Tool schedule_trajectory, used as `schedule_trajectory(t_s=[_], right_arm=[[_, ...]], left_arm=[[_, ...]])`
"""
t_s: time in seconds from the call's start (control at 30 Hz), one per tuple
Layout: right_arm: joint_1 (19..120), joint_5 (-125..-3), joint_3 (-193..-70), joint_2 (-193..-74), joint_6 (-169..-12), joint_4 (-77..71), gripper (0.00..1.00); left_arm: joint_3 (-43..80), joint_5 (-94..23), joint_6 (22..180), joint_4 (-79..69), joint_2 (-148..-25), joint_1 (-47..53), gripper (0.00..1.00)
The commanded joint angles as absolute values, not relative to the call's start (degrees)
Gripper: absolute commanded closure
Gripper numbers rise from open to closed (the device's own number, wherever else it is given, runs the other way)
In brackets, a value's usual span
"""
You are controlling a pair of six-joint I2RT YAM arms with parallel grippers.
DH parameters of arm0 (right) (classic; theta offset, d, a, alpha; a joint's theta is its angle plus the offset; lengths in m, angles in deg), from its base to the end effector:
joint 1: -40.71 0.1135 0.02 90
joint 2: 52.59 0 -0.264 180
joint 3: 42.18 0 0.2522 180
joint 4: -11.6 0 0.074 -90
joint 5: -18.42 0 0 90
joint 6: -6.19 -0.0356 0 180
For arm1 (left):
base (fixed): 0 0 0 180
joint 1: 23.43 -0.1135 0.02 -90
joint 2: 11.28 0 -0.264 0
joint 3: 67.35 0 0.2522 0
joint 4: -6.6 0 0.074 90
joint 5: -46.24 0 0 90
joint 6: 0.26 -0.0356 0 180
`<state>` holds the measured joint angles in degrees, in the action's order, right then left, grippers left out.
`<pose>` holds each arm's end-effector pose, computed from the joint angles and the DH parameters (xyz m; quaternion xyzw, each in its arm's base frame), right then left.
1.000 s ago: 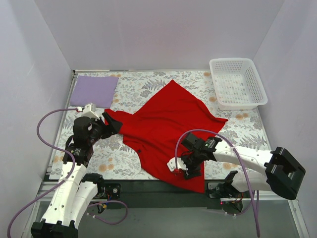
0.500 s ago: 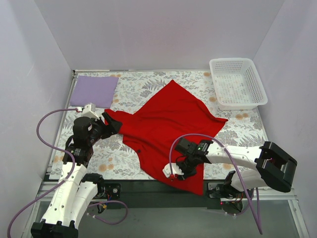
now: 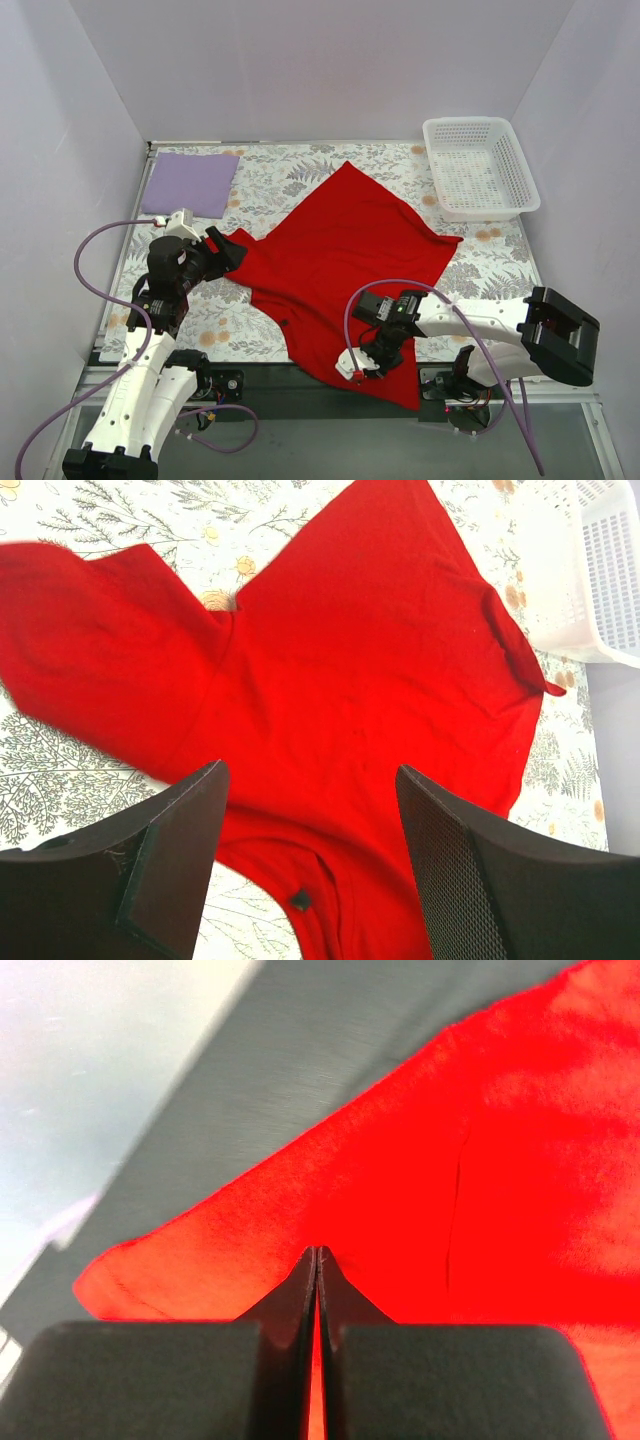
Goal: Fold and stack the t-shirts
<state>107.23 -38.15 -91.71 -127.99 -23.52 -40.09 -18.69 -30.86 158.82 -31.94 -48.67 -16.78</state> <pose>0.0628 0.1937 0.1577 -0.8653 0.3984 0.2911 0.0881 0.1522 -0.0258 0.2733 -0.3897 0.7559 -0.3932 0.3494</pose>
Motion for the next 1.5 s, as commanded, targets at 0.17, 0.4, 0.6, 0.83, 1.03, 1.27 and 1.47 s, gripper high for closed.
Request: schedule_trajectory(t_s=[0.17, 0.4, 0.6, 0.83, 1.03, 1.27, 1.47], right_arm=[[113.3, -33.1, -96.7, -126.0, -17.5, -50.7, 0.99], [123.8, -36.4, -99.3, -128.4, -17.2, -53.7, 0.99], [128.4, -40.9, -100.8, -130.7, -17.5, -54.0, 0.99], [127.1, -46.9, -102.7, -130.7, -18.9, -54.0, 0.65], [115.1, -45.5, -106.5, -127.0, -20.3, -54.5, 0.51], [99.4, -41.9, -110.0, -122.4, -22.7, -53.3, 0.44], [81.1, -38.5, -112.6, -122.8, -28.1, -48.7, 0.41]], left_arm=[[-19.4, -30.1, 159.3, -31.1, -48.1, -16.8, 0.34], [-19.3, -30.5, 159.4, -31.5, -48.4, -16.8, 0.34], [-19.3, -30.6, 159.4, -31.5, -48.3, -16.8, 0.33], [-19.3, -30.4, 159.3, -31.4, -48.4, -16.8, 0.33], [-19.4, -30.1, 159.3, -31.2, -48.0, -16.8, 0.33], [-19.5, -29.7, 159.2, -30.8, -47.9, -16.8, 0.33], [-19.6, -29.5, 159.2, -30.8, -47.8, -16.8, 0.33]])
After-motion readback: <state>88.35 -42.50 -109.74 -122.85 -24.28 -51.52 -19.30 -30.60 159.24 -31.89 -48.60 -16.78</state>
